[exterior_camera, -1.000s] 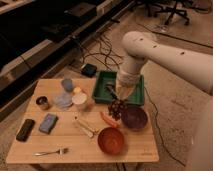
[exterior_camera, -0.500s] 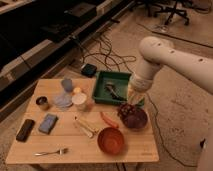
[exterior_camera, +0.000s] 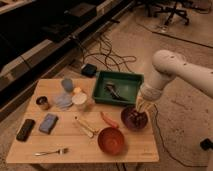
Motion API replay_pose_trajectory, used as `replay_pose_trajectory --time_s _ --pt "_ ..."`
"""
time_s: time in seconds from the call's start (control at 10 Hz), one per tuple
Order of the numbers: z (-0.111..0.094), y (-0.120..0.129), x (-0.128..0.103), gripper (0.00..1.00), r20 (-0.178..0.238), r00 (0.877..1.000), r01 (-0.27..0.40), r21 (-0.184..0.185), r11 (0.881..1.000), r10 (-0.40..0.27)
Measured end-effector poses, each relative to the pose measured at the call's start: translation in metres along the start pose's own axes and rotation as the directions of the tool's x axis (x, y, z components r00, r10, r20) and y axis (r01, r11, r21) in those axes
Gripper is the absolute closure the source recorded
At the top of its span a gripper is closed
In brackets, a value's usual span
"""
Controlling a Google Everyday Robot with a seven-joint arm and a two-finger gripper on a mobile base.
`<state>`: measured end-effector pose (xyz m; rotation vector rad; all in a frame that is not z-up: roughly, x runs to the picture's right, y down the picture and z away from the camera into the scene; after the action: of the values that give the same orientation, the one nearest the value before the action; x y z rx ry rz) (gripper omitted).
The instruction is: Place grapes in purple bowl
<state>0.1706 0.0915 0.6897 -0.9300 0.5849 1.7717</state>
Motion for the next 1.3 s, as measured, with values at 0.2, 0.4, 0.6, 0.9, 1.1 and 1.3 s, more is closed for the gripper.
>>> replay_pose_trajectory --time_s 0.2,0.4,0.6,0.9,1.1,1.3 --pt "-0.003 -0.007 -0.001 0.97 0.005 1.0 -0.017 -0.007 1.0 0.017" --pt "-0.006 -0.022 -0.005 0.79 0.005 0.998 -0.059 -0.017 0.998 0.059" --pt "-0.007 -0.031 -0.011 0.6 0.006 0.997 -0.076 -0.031 0.997 0.076" --pt "-0.009 -0.035 -0.019 0.28 0.012 0.996 -0.087 -0.04 0.995 0.087" --pt "-0.012 -0.047 -0.022 0.2 0.017 0.995 -0.094 -0.041 0.995 0.095" --pt "-0.013 -0.049 -0.026 0.2 0.022 0.996 -0.087 -0.039 0.995 0.088"
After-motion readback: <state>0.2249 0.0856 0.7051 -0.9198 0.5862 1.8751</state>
